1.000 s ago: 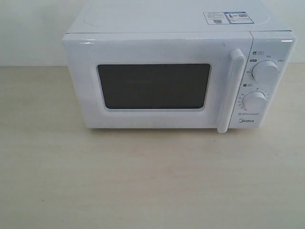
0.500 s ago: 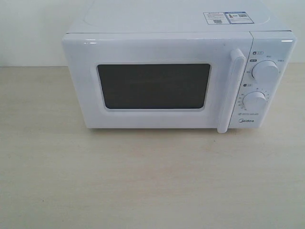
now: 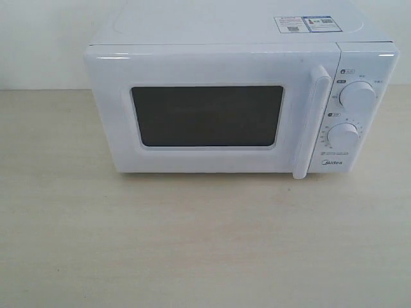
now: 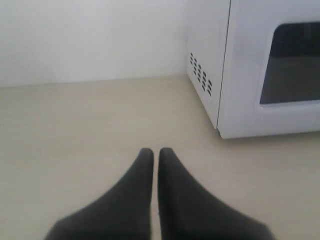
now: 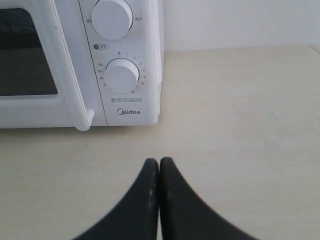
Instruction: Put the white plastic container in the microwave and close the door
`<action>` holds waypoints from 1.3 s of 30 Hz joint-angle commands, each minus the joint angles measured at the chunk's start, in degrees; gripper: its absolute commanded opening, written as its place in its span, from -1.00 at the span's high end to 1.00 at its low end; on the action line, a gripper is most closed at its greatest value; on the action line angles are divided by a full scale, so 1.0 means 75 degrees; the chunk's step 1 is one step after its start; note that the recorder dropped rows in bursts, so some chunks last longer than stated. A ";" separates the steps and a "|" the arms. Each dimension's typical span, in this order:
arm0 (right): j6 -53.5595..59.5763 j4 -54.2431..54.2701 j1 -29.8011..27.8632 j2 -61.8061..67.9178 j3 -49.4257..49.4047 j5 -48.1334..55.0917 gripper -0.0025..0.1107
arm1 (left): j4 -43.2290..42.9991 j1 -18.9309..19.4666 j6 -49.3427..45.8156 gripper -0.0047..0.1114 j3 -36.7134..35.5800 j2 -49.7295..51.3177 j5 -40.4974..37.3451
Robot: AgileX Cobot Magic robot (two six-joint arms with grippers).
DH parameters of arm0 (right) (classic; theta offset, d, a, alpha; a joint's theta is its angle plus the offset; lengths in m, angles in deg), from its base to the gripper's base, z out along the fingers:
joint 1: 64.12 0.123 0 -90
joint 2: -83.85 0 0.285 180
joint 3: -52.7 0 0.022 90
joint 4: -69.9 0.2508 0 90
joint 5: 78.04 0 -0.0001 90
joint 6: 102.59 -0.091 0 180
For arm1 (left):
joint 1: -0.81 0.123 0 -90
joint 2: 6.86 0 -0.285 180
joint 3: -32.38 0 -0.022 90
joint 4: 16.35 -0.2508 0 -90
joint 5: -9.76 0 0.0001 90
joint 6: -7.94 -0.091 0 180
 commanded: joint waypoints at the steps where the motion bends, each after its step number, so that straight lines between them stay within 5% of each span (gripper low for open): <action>1: -0.0019 -0.0014 -0.0043 -0.0043 0.0003 -0.0010 0.96 | 0.0003 0.0031 0.0108 0.84 -0.0030 -0.0025 -0.0220; 16: -0.0019 -0.0029 -0.0043 -0.0043 0.0003 0.0028 0.96 | 0.0017 0.0031 0.0251 0.84 -0.0030 -0.0025 -0.0235; 22: -0.0019 -0.0029 -0.0043 -0.0043 0.0003 0.0028 0.96 | 0.0029 0.0031 0.2010 0.84 -0.0030 -0.0025 -0.0220; 27: -0.0019 -0.0029 -0.0043 -0.0043 0.0003 0.0028 0.96 | -0.0084 0.0031 0.0888 0.84 -0.0030 -0.0025 -0.0220; 39: -0.0019 -0.0029 -0.0043 -0.0043 0.0003 0.0028 0.96 | -0.0039 0.0031 0.0849 0.84 -0.0030 -0.0025 -0.0204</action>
